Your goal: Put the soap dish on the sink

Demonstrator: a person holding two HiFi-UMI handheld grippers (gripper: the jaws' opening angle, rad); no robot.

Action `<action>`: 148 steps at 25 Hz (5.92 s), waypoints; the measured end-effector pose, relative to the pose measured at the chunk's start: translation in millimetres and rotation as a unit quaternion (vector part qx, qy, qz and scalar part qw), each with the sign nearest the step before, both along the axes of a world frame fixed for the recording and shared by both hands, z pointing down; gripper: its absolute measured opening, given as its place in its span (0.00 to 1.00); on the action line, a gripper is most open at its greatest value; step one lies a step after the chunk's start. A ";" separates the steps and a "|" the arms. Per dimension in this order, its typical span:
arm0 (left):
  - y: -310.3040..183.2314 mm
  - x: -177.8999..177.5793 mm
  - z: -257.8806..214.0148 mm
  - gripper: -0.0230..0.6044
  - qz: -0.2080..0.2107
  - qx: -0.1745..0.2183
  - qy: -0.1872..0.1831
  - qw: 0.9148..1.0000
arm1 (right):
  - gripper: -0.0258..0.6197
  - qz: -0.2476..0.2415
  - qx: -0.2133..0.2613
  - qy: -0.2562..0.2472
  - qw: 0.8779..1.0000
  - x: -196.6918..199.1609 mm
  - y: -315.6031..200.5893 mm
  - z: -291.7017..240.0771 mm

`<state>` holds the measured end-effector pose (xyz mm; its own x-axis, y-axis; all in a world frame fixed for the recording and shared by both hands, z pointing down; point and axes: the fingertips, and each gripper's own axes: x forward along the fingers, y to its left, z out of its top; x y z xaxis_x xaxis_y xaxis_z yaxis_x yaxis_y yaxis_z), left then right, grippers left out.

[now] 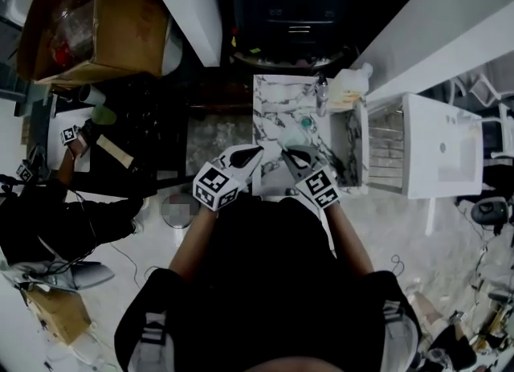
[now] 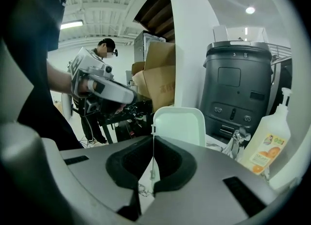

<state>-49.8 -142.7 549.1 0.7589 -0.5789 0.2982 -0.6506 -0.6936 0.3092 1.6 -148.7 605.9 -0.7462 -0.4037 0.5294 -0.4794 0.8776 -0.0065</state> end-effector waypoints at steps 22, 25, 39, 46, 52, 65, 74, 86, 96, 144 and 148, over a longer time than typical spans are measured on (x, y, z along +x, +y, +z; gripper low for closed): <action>-23.0 -50.7 22.1 0.04 0.073 -0.009 0.005 0.997 | 0.04 0.031 0.009 0.049 0.998 -54.3 -25.3 29.1; -25.8 -50.8 21.9 0.04 0.081 -0.010 0.011 0.997 | 0.04 0.026 0.022 0.074 0.997 -54.1 -18.4 28.7; -39.7 -40.2 16.9 0.04 0.064 -0.003 0.029 0.998 | 0.04 -0.006 0.030 0.129 0.991 -34.5 -32.2 42.0; -50.8 -41.4 16.9 0.04 0.051 -0.005 0.024 0.998 | 0.04 -0.042 0.042 0.160 0.985 -33.6 -49.2 54.8; -57.4 -41.7 21.0 0.04 0.043 -0.013 0.021 0.999 | 0.04 -0.075 0.048 0.188 0.978 -36.0 -62.8 69.4; -70.0 -47.1 26.3 0.04 0.033 -0.023 0.012 0.999 | 0.04 -0.119 0.050 0.247 0.960 -34.4 -96.7 107.3; -71.3 -46.4 31.9 0.04 0.027 -0.031 0.008 0.999 | 0.04 -0.162 0.060 0.310 0.935 -32.4 -108.9 141.3; -73.9 -43.9 34.1 0.04 0.034 -0.038 0.000 0.999 | 0.04 -0.210 0.078 0.405 0.886 -30.3 -126.0 184.2; -72.8 -49.2 37.8 0.04 0.034 -0.043 -0.007 0.998 | 0.04 -0.214 0.069 0.434 0.873 -31.5 -136.8 206.6; -81.1 -44.4 39.9 0.04 0.042 -0.047 -0.009 0.998 | 0.20 -0.168 0.117 0.452 0.868 -33.2 -176.4 204.1; -80.6 -40.7 36.6 0.04 0.047 -0.043 -0.009 0.998 | 0.21 -0.162 0.126 0.450 0.869 -34.5 -176.3 195.3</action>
<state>-90.5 -223.2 585.8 0.8022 -0.4778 0.3580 -0.5907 -0.7226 0.3591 -32.8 -325.0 801.2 -0.1708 -0.4373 0.8830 0.0813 0.8868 0.4549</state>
